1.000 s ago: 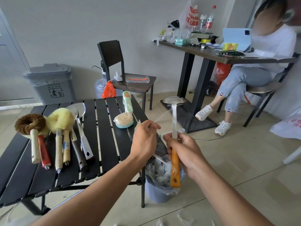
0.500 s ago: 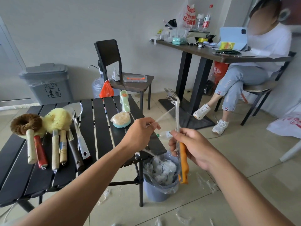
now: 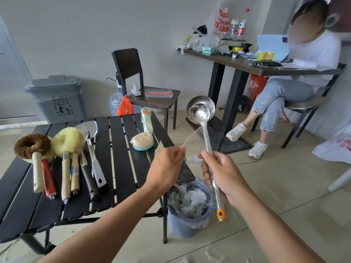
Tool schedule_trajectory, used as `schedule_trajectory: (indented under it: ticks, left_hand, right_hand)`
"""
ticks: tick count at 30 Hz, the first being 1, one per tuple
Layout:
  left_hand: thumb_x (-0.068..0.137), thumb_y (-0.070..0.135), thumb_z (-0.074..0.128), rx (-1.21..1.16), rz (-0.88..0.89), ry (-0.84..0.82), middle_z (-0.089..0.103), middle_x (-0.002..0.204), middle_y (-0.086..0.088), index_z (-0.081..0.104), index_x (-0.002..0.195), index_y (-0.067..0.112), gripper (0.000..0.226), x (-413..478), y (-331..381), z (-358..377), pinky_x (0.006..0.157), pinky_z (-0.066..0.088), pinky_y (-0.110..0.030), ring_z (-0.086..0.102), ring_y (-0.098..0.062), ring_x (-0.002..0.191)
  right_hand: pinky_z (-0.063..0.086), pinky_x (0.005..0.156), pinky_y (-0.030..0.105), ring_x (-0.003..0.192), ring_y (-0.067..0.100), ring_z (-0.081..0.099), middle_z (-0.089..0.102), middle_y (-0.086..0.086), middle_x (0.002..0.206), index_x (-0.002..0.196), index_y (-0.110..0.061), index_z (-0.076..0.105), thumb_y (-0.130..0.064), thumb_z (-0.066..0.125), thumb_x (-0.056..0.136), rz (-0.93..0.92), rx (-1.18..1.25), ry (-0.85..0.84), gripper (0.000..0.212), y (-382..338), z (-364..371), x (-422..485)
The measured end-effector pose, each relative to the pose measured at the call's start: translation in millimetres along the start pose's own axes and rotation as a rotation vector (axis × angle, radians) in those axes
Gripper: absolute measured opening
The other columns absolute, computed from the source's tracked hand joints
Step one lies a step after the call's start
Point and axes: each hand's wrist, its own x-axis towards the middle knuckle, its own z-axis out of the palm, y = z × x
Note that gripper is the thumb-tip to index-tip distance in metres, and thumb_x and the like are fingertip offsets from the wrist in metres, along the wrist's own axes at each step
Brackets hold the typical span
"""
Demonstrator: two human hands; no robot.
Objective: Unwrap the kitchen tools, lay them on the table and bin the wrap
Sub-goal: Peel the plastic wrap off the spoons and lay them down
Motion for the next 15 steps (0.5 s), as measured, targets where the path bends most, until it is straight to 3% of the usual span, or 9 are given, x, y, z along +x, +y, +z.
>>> schedule_trajectory:
  ticks: [3,6,7,9,11,13,15]
  left_hand:
    - [0.112,0.040,0.041,-0.052,0.018,0.028,0.070,0.064,0.010,0.062,0.076,0.010,0.051,-0.6,-0.1,2.8,0.053,0.046,-0.025,0.056,-0.003,0.050]
    - [0.111,0.017,0.042,-0.099,0.009,0.002,0.079,0.084,0.011,0.067,0.105,0.016,0.025,-1.9,-4.3,6.6,0.056,0.052,-0.038,0.062,-0.016,0.057]
    - [0.108,0.005,0.043,-0.143,0.004,-0.022,0.080,0.092,0.005,0.063,0.120,0.014,0.025,-2.9,-4.8,7.8,0.052,0.051,-0.039,0.059,-0.018,0.055]
    - [0.099,-0.013,0.041,-0.223,-0.019,-0.051,0.074,0.103,-0.002,0.056,0.135,0.010,0.045,-4.3,-4.5,10.3,0.046,0.047,-0.029,0.055,-0.011,0.049]
    - [0.098,-0.014,0.037,-0.279,-0.070,-0.014,0.066,0.096,-0.003,0.062,0.127,0.009,0.044,-3.6,-1.2,10.8,0.044,0.043,-0.024,0.051,-0.006,0.046]
    - [0.101,-0.005,0.036,-0.319,-0.147,0.058,0.062,0.078,-0.001,0.066,0.100,0.012,0.035,-0.9,1.2,7.0,0.045,0.040,-0.025,0.050,-0.007,0.045]
    - [0.098,0.002,0.036,-0.339,-0.184,0.091,0.054,0.063,0.003,0.058,0.074,0.016,0.036,0.9,2.5,3.4,0.050,0.036,-0.028,0.044,-0.010,0.047]
  right_hand:
    - [0.043,0.045,0.025,0.053,0.015,0.049,0.057,-0.002,0.064,0.094,-0.002,0.064,-0.023,0.063,0.106,-0.054,-0.082,0.069,0.025,0.3,-0.8,-0.8]
    - [0.041,0.043,0.025,0.051,0.013,0.050,0.058,-0.001,0.064,0.099,-0.004,0.070,-0.022,0.062,0.106,-0.057,-0.069,0.090,0.021,-0.3,-1.4,0.2]
    - [0.041,0.043,0.025,0.051,0.013,0.050,0.059,-0.002,0.063,0.101,-0.007,0.072,-0.022,0.061,0.107,-0.055,-0.067,0.086,0.020,0.4,0.1,-0.4]
    - [0.042,0.043,0.026,0.050,0.013,0.050,0.060,-0.002,0.064,0.104,-0.012,0.073,-0.023,0.060,0.107,-0.048,-0.047,0.062,0.018,3.2,5.5,-2.7]
    - [0.042,0.043,0.028,0.051,0.015,0.050,0.061,0.000,0.066,0.104,-0.014,0.073,-0.024,0.060,0.108,-0.039,-0.011,0.008,0.017,8.3,12.0,-6.3]
    - [0.046,0.046,0.032,0.054,0.019,0.054,0.062,0.002,0.068,0.098,-0.022,0.074,-0.028,0.058,0.109,-0.046,-0.035,-0.045,0.021,13.2,18.8,-9.5]
    - [0.053,0.055,0.040,0.060,0.025,0.059,0.063,0.001,0.071,0.090,-0.031,0.074,-0.036,0.054,0.111,-0.064,-0.150,-0.063,0.029,16.2,24.2,-10.9]
